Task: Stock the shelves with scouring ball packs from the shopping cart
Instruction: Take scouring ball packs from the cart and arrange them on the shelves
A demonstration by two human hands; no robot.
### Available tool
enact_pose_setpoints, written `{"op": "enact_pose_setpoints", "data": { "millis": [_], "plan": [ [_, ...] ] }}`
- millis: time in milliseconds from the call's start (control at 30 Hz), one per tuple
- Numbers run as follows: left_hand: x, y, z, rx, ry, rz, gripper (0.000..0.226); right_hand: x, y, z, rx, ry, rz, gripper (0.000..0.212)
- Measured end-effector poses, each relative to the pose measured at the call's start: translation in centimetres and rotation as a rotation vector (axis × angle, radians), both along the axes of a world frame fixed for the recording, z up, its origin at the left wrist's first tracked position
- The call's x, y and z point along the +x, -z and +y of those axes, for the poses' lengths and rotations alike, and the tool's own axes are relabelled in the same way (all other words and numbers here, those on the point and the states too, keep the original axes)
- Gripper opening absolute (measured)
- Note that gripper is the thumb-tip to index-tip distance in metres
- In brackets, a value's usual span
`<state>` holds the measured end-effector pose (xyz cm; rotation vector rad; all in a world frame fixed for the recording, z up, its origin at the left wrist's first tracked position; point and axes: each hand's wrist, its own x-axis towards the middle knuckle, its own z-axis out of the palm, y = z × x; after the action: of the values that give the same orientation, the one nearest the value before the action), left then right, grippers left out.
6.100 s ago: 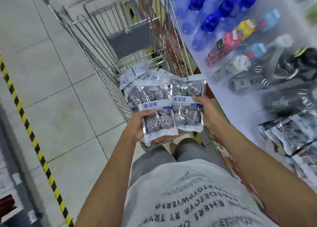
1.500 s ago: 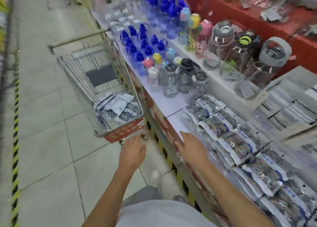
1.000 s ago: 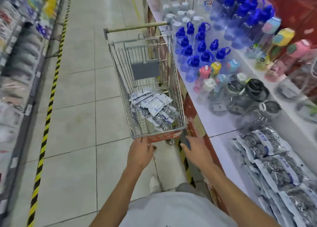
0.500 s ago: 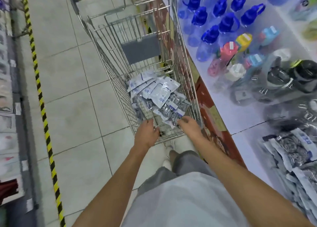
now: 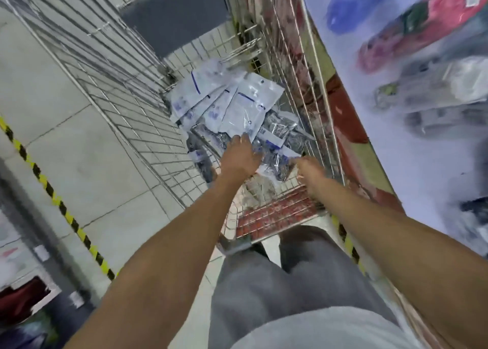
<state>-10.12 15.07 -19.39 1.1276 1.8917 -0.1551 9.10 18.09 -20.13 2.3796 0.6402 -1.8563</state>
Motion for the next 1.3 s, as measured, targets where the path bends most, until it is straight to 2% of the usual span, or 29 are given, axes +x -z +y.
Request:
{"op": "enact_pose_setpoints", "data": {
  "millis": [67, 100, 133, 233, 300, 367, 433, 500, 567, 667, 767, 867, 900, 1000, 1033, 1067, 1167, 1267, 1300],
  "plan": [
    [-0.6, 2.9, 2.0, -0.005, 0.026, 0.024, 0.082, -0.1, 2.6, 0.5, 0.003, 0.022, -0.048, 0.031],
    [-0.9, 4.3, 3.0, 0.0, 0.031, 0.044, 0.085, -0.2, 3.8, 0.7, -0.01, 0.029, -0.051, 0.032],
    [-1.3, 5.6, 3.8, 0.003, 0.027, 0.061, 0.089, -0.3, 4.9, 0.9, -0.033, 0.039, -0.052, 0.041],
    [-2.3, 9.1, 5.4, 0.004, -0.002, 0.104, 0.1, -0.7, 8.0, 1.2, -0.083, 0.148, -0.038, 0.091],
    [-2.5, 10.7, 6.0, -0.002, -0.031, 0.112, 0.105, -0.7, 9.7, 1.3, -0.095, 0.185, -0.023, 0.102],
    [-2.6, 11.7, 6.2, 0.018, -0.07, 0.123, 0.11, -0.7, 10.9, 1.0, -0.098, 0.2, -0.026, 0.096],
    [-2.7, 12.2, 6.3, 0.053, -0.088, 0.15, 0.111, -0.9, 11.4, 0.7, -0.053, 0.205, -0.039, 0.068],
    [-2.9, 12.2, 6.4, 0.103, -0.079, 0.193, 0.103, -1.1, 11.7, 0.4, 0.006, 0.213, -0.04, 0.048],
    [-3.3, 11.8, 6.6, 0.169, -0.076, 0.201, 0.09, -1.1, 11.3, 0.3, 0.032, 0.251, -0.031, 0.042],
    [-4.2, 10.2, 6.8, 0.204, -0.129, 0.104, 0.078, -1.1, 10.0, 0.0, 0.056, 0.281, -0.02, 0.04],
    [-4.8, 7.4, 6.5, 0.162, -0.279, -0.14, 0.076, -1.2, 7.2, -0.8, 0.066, 0.339, 0.003, 0.063],
    [-4.9, 3.4, 5.2, 0.086, -0.404, -0.326, 0.077, -1.1, 3.7, -1.5, 0.03, 0.408, 0.011, 0.075],
    [-5.0, 2.1, 4.5, 0.053, -0.448, -0.376, 0.077, -1.2, 2.4, -1.8, -0.003, 0.432, 0.027, 0.071],
    [-5.3, -2.6, 2.1, -0.036, -0.616, -0.493, 0.077, -1.7, -1.8, -2.5, -0.053, 0.421, 0.124, 0.025],
    [-5.3, -4.0, 1.4, -0.05, -0.667, -0.529, 0.074, -1.8, -2.8, -2.8, -0.061, 0.412, 0.151, 0.018],
    [-5.3, -5.6, 0.7, -0.052, -0.7, -0.54, 0.07, -1.9, -4.1, -3.2, -0.061, 0.414, 0.175, 0.017],
    [-5.4, -9.8, -2.2, -0.069, -0.785, -0.564, 0.068, -1.6, -7.7, -4.5, -0.016, 0.441, 0.213, 0.031],
    [-5.5, -13.2, -5.2, -0.042, -0.832, -0.687, 0.049, -0.6, -11.6, -6.2, 0.071, 0.456, 0.255, 0.038],
    [-5.3, -14.0, -6.2, -0.028, -0.819, -0.718, 0.053, -0.1, -12.9, -6.9, 0.097, 0.455, 0.268, 0.037]
  ]
}}
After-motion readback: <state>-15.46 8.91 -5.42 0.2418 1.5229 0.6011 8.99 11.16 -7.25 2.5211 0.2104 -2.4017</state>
